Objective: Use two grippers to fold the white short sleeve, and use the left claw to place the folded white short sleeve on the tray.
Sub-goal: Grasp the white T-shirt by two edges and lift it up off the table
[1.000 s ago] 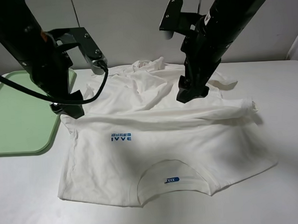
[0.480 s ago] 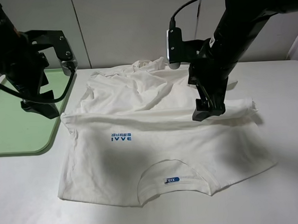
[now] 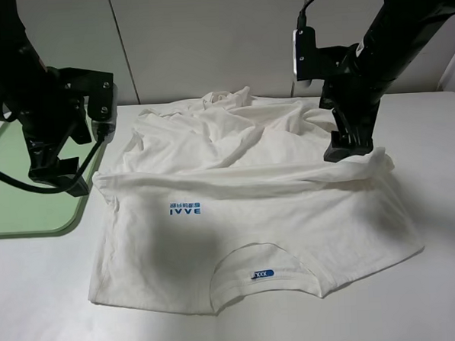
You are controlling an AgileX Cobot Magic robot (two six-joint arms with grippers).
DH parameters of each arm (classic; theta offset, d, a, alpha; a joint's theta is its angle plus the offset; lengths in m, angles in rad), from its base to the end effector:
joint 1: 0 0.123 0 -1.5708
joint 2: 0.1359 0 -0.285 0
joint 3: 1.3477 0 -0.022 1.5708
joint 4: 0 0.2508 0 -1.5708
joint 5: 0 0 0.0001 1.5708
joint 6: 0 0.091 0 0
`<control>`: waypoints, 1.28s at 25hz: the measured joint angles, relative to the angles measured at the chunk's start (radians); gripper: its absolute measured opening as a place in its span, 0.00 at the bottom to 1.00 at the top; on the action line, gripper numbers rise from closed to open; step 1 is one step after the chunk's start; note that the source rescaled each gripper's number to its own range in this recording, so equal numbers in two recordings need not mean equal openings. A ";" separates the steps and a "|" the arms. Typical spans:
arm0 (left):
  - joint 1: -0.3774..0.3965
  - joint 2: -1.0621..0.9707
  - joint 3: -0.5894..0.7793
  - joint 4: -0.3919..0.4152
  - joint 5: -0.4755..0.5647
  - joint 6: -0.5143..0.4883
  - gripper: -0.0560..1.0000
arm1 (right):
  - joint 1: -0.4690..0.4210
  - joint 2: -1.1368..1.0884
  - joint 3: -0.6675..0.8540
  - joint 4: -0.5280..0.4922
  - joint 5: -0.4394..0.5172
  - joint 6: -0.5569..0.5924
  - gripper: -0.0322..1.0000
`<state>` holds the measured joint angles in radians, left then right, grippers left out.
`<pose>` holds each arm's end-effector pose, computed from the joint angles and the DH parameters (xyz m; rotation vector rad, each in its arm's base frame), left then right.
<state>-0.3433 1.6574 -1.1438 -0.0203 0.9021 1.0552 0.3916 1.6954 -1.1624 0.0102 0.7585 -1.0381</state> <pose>0.3028 -0.1098 0.2289 1.8591 2.2346 0.0995 0.3156 0.1310 0.2251 -1.8207 2.1106 -0.1530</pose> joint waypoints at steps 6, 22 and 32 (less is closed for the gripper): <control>0.000 0.028 0.000 0.000 -0.026 0.051 0.95 | -0.078 0.014 0.000 0.029 -0.014 -0.084 1.00; 0.000 0.110 -0.001 0.000 -0.084 0.107 0.94 | -0.089 0.209 0.000 0.023 -0.133 -0.135 1.00; 0.000 0.159 -0.001 0.000 -0.124 0.116 0.94 | -0.096 0.296 0.000 0.019 -0.182 -0.138 1.00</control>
<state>-0.3433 1.8159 -1.1445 -0.0204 0.7784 1.1707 0.2954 1.9912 -1.1624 0.0293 0.5762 -1.1763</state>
